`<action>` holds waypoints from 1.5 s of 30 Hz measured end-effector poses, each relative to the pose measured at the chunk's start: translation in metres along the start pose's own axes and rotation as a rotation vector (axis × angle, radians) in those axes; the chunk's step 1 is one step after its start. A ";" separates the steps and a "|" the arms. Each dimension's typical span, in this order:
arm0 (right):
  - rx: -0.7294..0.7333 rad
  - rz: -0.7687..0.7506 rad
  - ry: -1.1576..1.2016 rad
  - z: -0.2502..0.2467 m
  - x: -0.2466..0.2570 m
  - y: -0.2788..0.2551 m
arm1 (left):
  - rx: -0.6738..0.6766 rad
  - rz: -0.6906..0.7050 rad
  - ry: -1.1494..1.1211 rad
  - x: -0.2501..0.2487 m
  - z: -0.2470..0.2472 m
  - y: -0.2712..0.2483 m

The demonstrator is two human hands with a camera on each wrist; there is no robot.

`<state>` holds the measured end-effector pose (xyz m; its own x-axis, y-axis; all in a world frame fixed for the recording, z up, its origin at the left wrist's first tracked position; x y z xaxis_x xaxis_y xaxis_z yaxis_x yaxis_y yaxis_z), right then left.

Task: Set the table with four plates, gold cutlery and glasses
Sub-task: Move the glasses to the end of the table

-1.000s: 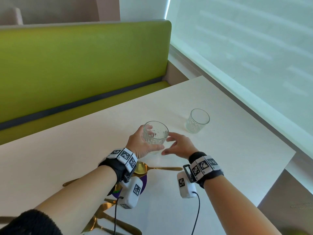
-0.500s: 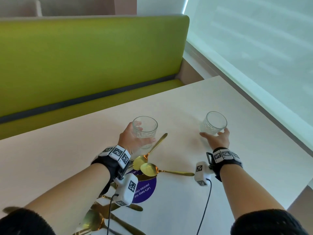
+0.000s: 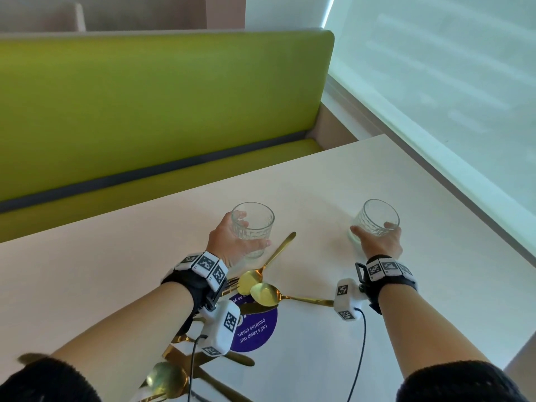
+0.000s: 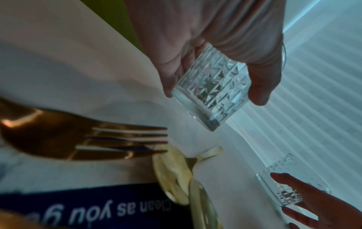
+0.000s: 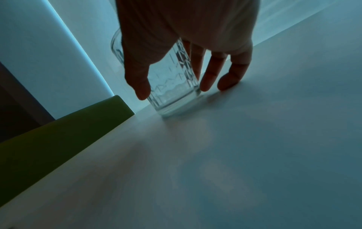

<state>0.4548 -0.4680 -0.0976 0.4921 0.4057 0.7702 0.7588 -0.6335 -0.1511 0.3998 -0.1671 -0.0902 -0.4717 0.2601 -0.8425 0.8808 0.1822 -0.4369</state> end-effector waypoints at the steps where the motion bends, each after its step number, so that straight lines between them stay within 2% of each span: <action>1: 0.004 0.000 -0.009 -0.003 -0.001 -0.004 | 0.005 0.003 -0.005 -0.001 -0.001 -0.003; 7: 0.048 -0.079 -0.056 -0.031 -0.005 -0.049 | 0.006 0.029 -0.051 -0.006 -0.013 -0.031; 12: 0.128 -0.188 -0.057 -0.048 -0.001 -0.112 | 0.012 0.070 -0.059 0.001 -0.034 -0.073; 19: 0.241 -0.286 -0.064 -0.056 -0.011 -0.255 | 0.062 0.101 -0.081 0.045 -0.089 -0.165; 24: 0.321 -0.308 -0.073 -0.052 -0.030 -0.374 | 0.056 0.090 -0.025 0.103 -0.141 -0.238; 27: 0.371 -0.315 -0.080 -0.040 -0.042 -0.441 | 0.052 0.072 -0.071 0.144 -0.175 -0.278; 35: 0.557 -0.368 -0.123 0.006 -0.055 -0.572 | -0.088 -0.045 -0.111 0.237 -0.253 -0.358; 45: 0.751 -0.501 -0.224 0.059 -0.040 -0.657 | -0.321 -0.188 -0.103 0.313 -0.333 -0.394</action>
<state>-0.0378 -0.0288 -0.0656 0.0443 0.6839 0.7282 0.9438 0.2103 -0.2549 -0.1087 0.1585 -0.0766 -0.6029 0.1003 -0.7915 0.7145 0.5093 -0.4797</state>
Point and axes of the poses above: each hand's wrist, its own y-axis towards the middle knuckle, its own z-axis out of the palm, x = y × z, the point moved 1 cm from there along y, towards the middle knuckle, and after that the axes turned 7 degrees about -z, right-handed, at the moved point
